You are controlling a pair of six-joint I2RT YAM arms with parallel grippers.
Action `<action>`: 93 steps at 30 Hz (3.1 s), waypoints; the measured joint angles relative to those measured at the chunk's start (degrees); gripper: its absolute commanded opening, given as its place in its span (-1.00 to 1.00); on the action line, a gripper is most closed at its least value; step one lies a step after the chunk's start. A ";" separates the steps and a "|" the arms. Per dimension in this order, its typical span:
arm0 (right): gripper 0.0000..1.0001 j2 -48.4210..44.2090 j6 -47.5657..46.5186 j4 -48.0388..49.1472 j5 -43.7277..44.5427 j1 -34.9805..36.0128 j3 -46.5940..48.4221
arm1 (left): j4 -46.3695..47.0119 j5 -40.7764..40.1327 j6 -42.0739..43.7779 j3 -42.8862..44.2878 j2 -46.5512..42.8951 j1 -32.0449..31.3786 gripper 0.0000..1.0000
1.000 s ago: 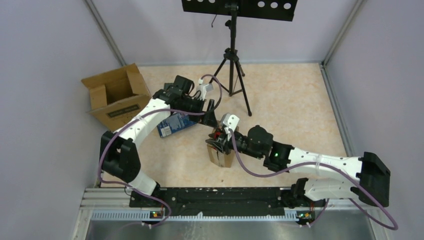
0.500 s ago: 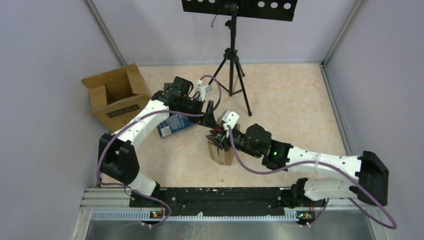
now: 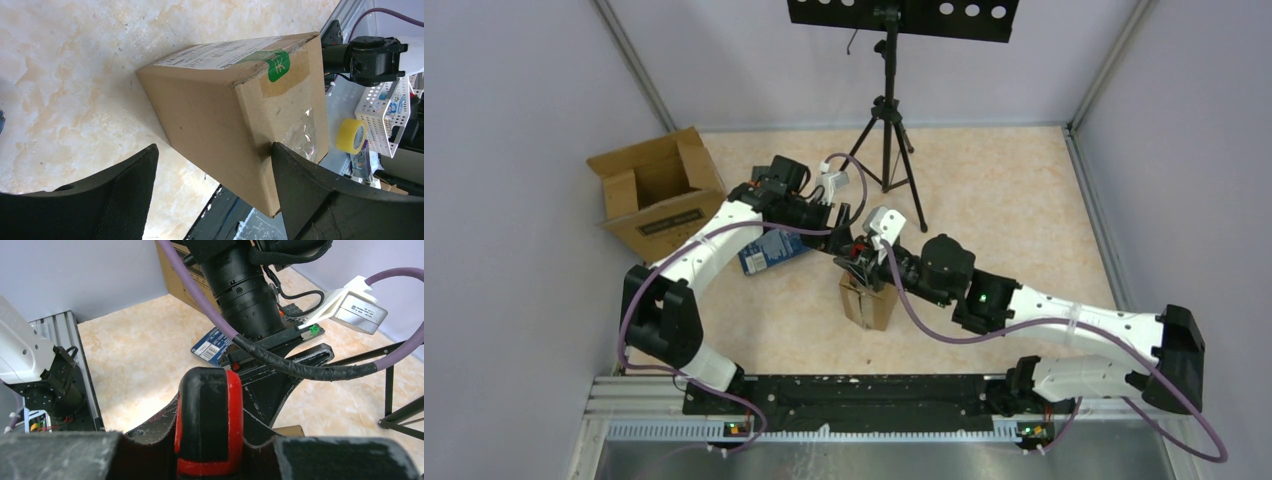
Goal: Unpack the express box
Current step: Cut the express box at the center of the board.
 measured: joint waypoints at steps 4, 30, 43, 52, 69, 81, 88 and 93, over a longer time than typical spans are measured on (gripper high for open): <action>-1.00 -1.88 -0.44 -2.56 -0.13 0.00 0.00 | 0.17 0.22 0.00 -0.15 0.00 0.02 0.69; -1.00 -5.20 -0.61 -3.85 -2.01 0.00 -2.47 | 0.33 0.39 0.02 -0.17 0.00 0.04 0.68; -1.00 -7.52 -2.58 -1.14 -3.39 0.00 -6.12 | 0.31 0.42 0.02 -0.17 0.07 0.04 0.68; -1.00 -7.96 -3.56 -1.53 -4.20 0.00 -9.49 | 0.33 1.27 0.00 -0.17 0.50 0.11 0.68; -1.00 -3.48 -1.42 -1.22 -2.25 0.00 -7.13 | 2.38 2.47 -1.95 -1.99 -0.07 0.37 0.67; -1.00 -0.39 -0.57 -1.55 -2.19 0.00 -5.14 | 4.31 2.58 -3.30 -3.43 -0.92 0.28 0.67; -1.00 -2.23 -0.02 -11.76 1.36 0.00 6.84 | 4.26 2.58 -3.30 -3.41 -0.92 0.26 0.68; -1.00 -2.97 2.69 -21.92 10.23 -0.04 16.68 | 4.22 2.51 -3.28 -3.23 -0.92 0.26 0.70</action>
